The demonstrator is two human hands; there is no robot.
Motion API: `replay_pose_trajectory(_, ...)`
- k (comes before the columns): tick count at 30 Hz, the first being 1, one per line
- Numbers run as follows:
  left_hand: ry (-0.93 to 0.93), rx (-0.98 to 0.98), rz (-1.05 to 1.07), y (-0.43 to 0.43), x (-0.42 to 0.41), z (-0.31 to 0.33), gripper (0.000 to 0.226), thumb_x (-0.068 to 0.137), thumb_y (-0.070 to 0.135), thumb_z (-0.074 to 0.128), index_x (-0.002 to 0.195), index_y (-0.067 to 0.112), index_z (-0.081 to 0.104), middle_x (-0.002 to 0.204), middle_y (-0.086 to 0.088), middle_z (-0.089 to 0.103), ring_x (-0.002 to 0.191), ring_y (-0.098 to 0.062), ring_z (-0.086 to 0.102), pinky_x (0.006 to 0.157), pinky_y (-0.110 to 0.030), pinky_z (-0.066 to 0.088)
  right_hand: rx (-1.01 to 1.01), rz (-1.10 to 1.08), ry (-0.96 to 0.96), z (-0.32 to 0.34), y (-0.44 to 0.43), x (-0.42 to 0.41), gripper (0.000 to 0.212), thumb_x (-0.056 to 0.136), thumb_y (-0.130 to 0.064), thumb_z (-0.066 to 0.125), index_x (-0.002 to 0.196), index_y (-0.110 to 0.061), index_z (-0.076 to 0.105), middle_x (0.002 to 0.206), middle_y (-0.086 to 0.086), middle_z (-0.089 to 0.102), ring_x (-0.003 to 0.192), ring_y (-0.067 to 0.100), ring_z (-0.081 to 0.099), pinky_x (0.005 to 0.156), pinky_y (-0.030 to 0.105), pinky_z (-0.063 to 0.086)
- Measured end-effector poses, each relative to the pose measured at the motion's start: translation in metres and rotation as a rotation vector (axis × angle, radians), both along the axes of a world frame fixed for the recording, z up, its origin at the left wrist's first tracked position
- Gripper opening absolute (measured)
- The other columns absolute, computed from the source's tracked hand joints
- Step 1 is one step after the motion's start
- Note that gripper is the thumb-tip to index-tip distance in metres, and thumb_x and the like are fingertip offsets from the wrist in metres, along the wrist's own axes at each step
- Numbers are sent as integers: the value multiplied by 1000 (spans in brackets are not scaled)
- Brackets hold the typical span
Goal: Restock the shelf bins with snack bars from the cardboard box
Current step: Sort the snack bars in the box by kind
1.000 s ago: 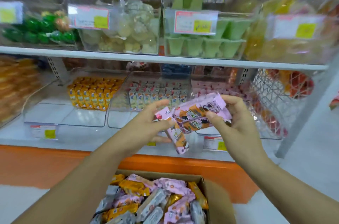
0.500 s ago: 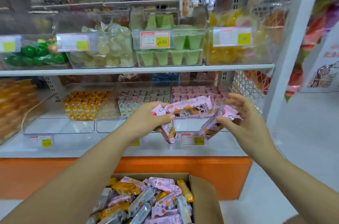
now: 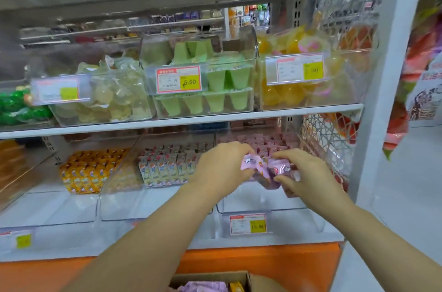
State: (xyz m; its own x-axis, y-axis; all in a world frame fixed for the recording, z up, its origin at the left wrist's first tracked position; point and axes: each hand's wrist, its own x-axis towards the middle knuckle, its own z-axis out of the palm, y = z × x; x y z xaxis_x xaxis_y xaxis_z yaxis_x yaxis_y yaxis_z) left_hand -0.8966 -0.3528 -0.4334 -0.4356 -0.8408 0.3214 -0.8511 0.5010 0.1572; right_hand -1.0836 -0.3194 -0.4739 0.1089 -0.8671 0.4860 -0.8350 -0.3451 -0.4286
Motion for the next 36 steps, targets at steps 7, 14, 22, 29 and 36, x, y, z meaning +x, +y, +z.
replay_pose_trajectory(7, 68, 271, -17, -52, -47, -50, 11, 86, 33, 66, 90, 23, 65, 98, -5, 66, 93, -23, 58, 74, -31, 45, 162, -5, 36, -20, -43, -22, 42, 83, -27, 72, 123, -22, 60, 124, -3, 61, 114, 12, 53, 90, 16, 36)
replay_pose_trajectory(14, 330, 439, -48, -78, -55, -87, 10, 86, 24, 68, 94, 26, 62, 104, 2, 65, 88, -14, 55, 64, -23, 36, 307, -114, 257, -33, -65, -33, 37, 84, -34, 67, 119, -29, 55, 117, 0, 64, 104, 22, 59, 82, 32, 49)
replay_pose_trajectory(22, 527, 491, -49, -80, -59, -104, 14, 91, 24, 62, 105, 27, 64, 82, 13, 61, 52, 4, 49, 51, -9, 37, 382, -95, 287, -38, -63, -28, 43, 87, -37, 63, 126, -28, 47, 116, 2, 62, 100, 23, 60, 75, 32, 48)
replay_pose_trajectory(29, 334, 583, -182, -78, -53, -101, 55, 84, 20, 71, 133, 29, 49, 119, 6, 60, 84, -4, 55, 73, -14, 45, 377, -127, 226, -39, -66, -27, 35, 88, -35, 62, 120, -27, 51, 112, 4, 63, 100, 26, 58, 69, 30, 40)
replay_pose_trajectory(36, 201, 442, -194, -78, -65, -99, 59, 86, 27, 69, 139, 31, 41, 138, 6, 51, 119, -13, 48, 92, -24, 38, 368, -172, 213, -35, -63, -29, 45, 87, -21, 65, 127, -20, 42, 127, 2, 47, 109, 26, 54, 83, 33, 45)
